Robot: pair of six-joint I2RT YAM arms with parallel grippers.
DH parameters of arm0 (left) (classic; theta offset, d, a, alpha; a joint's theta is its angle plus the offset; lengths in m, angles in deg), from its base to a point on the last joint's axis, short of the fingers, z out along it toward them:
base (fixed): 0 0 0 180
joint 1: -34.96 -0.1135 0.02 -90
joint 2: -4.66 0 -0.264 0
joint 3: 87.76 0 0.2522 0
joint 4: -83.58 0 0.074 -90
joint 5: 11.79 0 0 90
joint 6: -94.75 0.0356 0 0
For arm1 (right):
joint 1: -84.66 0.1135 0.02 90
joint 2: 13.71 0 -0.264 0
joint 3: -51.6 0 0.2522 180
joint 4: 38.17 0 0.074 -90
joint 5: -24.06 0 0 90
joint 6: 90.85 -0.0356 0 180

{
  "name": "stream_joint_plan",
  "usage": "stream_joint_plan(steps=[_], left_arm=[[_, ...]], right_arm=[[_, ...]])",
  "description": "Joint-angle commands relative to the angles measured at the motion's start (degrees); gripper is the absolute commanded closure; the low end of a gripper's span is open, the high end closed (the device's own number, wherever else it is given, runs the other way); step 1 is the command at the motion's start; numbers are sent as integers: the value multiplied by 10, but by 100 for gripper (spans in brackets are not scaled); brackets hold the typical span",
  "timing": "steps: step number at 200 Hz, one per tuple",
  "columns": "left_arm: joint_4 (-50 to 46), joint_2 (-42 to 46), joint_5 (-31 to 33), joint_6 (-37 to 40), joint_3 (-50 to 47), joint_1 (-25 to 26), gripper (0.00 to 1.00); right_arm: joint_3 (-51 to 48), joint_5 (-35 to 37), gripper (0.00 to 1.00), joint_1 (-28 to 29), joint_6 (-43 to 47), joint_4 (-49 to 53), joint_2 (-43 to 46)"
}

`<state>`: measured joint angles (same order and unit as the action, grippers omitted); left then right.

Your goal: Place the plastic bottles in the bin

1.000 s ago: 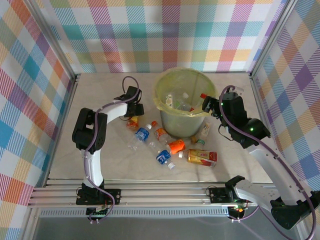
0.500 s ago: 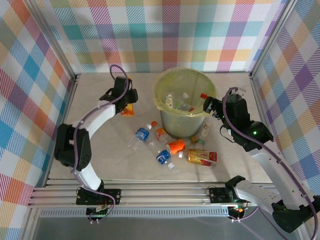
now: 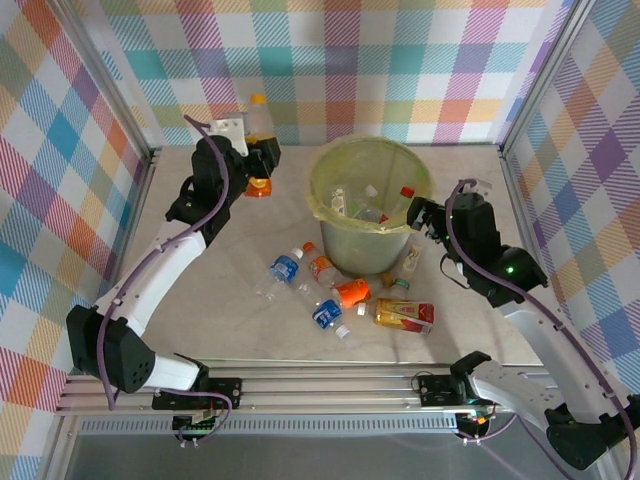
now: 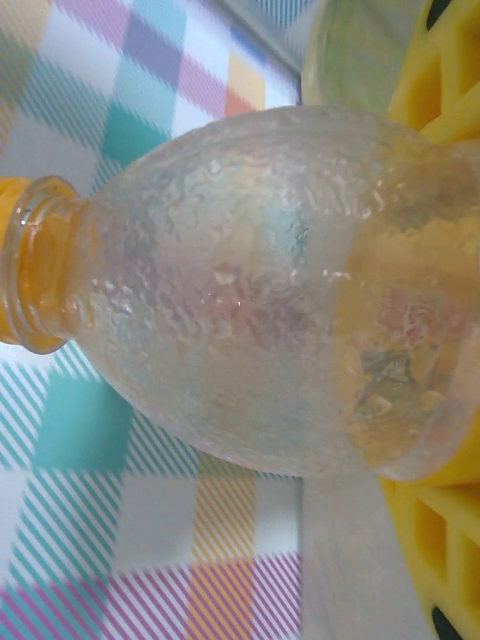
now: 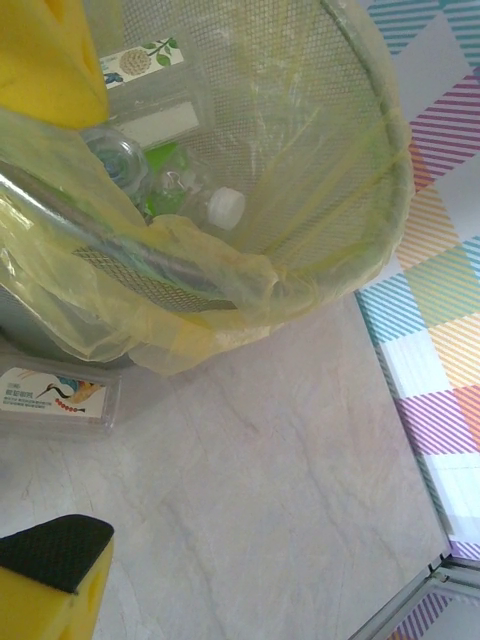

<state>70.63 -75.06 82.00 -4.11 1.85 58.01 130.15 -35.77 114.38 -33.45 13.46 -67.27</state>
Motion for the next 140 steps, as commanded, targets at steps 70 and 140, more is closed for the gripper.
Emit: stream_joint_plan(steps=[70, 140], left_arm=[[119, -103, -131, 68, 136, 95, 42], [111, -226, -242, 141, 235, 134, 40]], right_arm=[[-14, -6, 0, 2, -13, -19, 19], [-14, -3, 0, 2, -14, -8, 38]])
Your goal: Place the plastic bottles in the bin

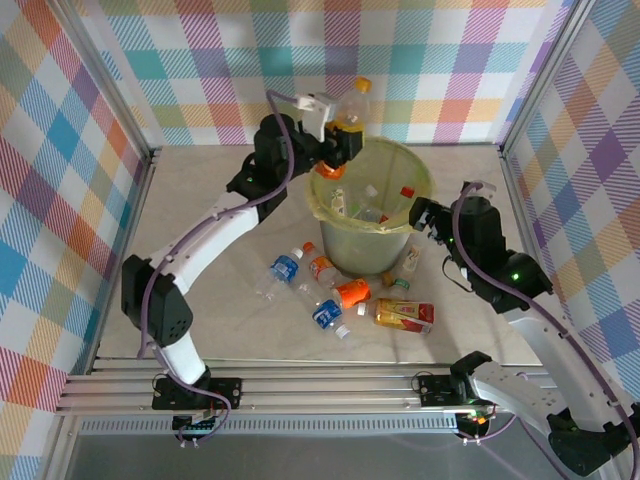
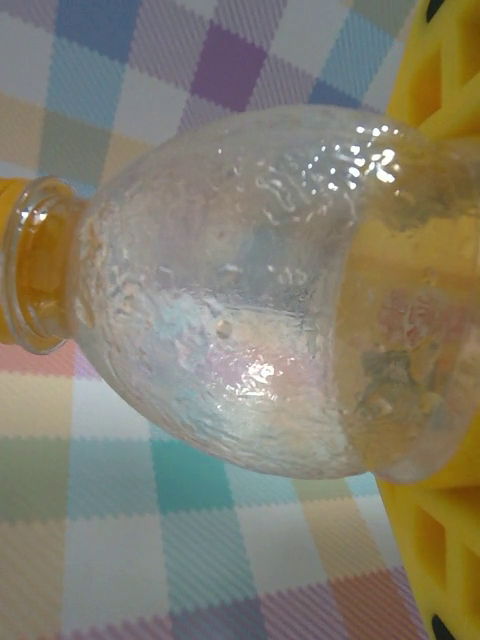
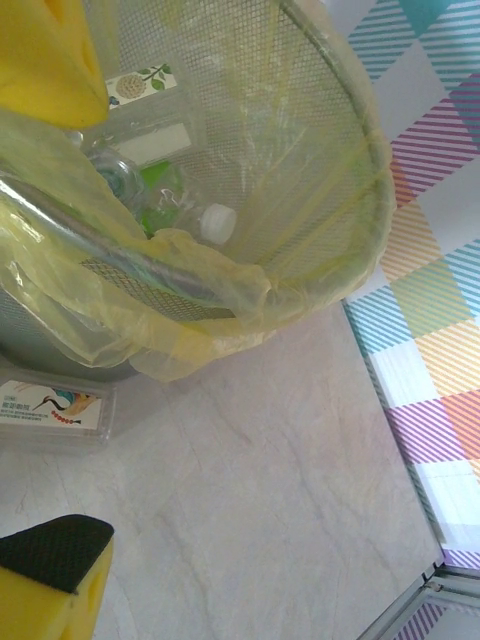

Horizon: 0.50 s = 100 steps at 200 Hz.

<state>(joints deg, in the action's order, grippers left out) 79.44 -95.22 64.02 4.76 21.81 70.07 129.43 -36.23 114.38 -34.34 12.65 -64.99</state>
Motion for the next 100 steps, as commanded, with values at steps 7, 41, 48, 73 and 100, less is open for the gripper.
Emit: stream_joint_plan(steps=[7, 41, 48, 73, 100], left_arm=[[24, -35, -72, 66, 41, 16, 39], [1, -93, -119, 111, 88, 17, 36], [-5, -102, -126, 117, 96, 17, 36], [-15, -122, -148, 147, 104, 18, 32], [-30, -136, -153, 183, 109, 17, 29]], right_arm=[[-7, 3, 0, 2, -5, 2, 17], [-4, 9, 0, 2, -4, 17, 27], [-4, 11, 0, 2, -4, 20, 30], [-5, 18, 0, 1, -5, 25, 41], [-5, 23, 0, 1, -3, 28, 47]])
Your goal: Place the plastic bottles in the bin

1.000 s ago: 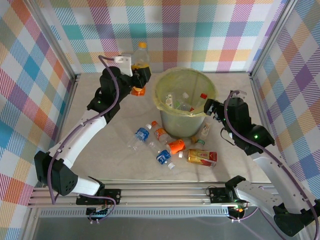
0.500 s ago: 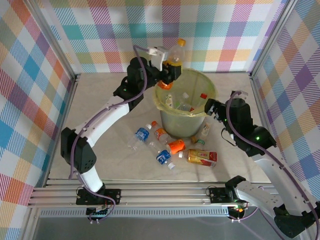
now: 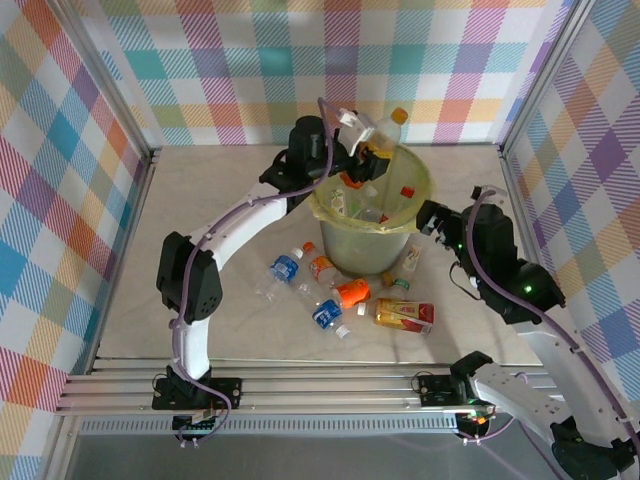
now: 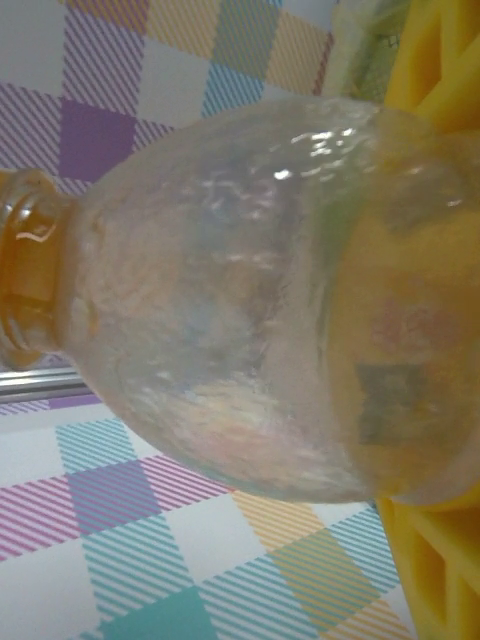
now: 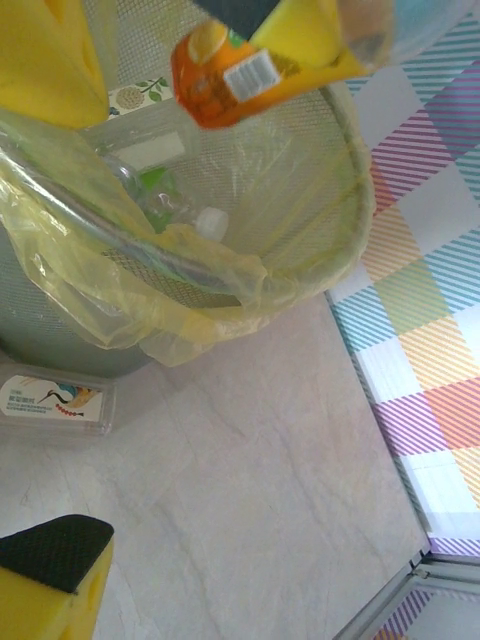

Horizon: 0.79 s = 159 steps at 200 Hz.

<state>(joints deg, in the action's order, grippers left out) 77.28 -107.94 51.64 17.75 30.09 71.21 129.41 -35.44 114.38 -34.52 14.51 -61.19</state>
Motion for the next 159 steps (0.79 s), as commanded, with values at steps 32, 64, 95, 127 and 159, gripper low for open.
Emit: stream_joint_plan(steps=[32, 64, 95, 127, 159], left_arm=[[-59, -25, -33, 87, 49, 7, 24], [-76, -22, -36, 100, 50, 7, 23], [-94, -14, -44, 105, 50, 8, 20], [-109, 8, -31, 104, 43, 15, 18], [-79, 59, 5, 90, 0, 21, 16]], right_arm=[[-7, 16, 0, 2, -3, 13, 10], [-7, 18, 0, 2, -3, 16, 10], [-7, 19, 0, 2, -5, 20, 9], [-7, 25, 0, 2, -11, 33, 5], [-6, 38, 0, 2, -35, 68, 4]])
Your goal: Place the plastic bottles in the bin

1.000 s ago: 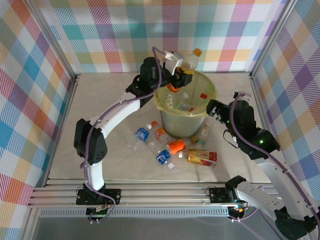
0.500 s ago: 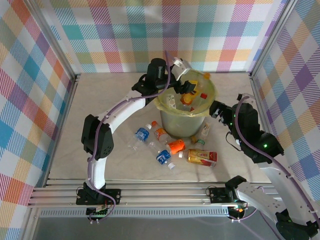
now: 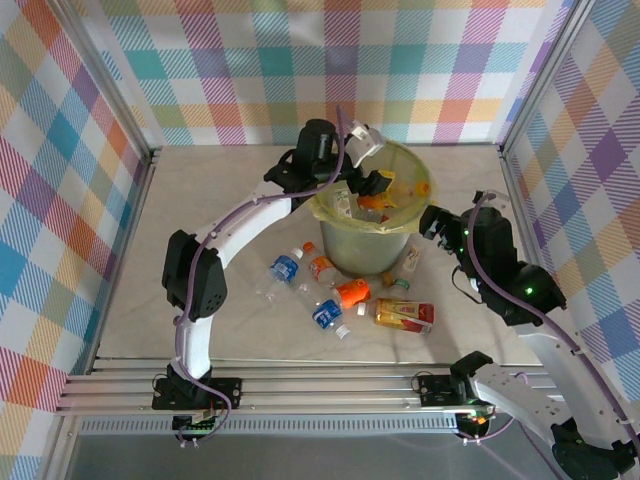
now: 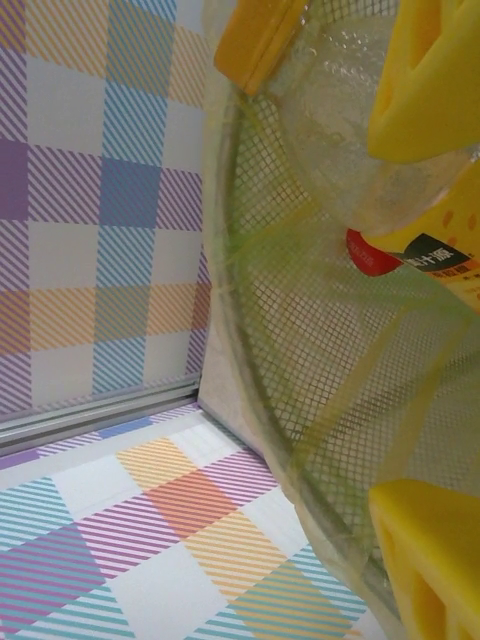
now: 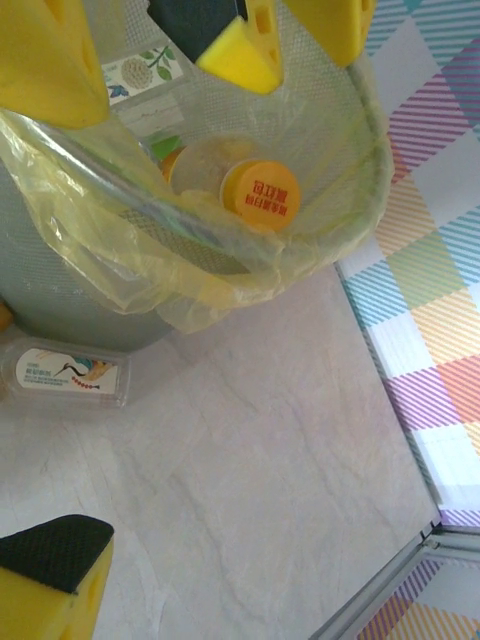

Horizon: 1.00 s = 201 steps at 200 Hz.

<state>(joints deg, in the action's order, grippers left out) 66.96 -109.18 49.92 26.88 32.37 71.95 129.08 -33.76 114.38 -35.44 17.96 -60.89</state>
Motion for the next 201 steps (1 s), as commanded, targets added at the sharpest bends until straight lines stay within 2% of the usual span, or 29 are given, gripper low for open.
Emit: stream_joint_plan(steps=[1, 53, 88, 108, 129, 157, 175, 201], left_arm=[[25, 73, 24, -2, -24, 14, 16], [70, 177, 121, -36, -101, 19, 12], [89, 241, 216, -87, -154, 19, 9], [99, 277, 285, -122, -190, 19, 4], [112, 318, 344, -145, -236, 19, 0], [129, 370, 410, -171, -309, 19, 0], [130, 397, 446, -186, -343, 19, 0], [130, 426, 501, -221, -394, 18, 0]], right_arm=[[-3, 22, 0, 2, -27, 35, 0], [11, 21, 0, -13, -103, 139, 11], [-3, -40, 0, -51, -105, 151, 31], [-24, -106, 0, -98, -95, 143, 26], [-68, -230, 0, -168, -84, 108, 16], [-150, -366, 0, -242, -82, 16, -1], [-194, -406, 0, -259, -83, -42, -23], [-233, -423, 0, -258, -76, -106, -54]])
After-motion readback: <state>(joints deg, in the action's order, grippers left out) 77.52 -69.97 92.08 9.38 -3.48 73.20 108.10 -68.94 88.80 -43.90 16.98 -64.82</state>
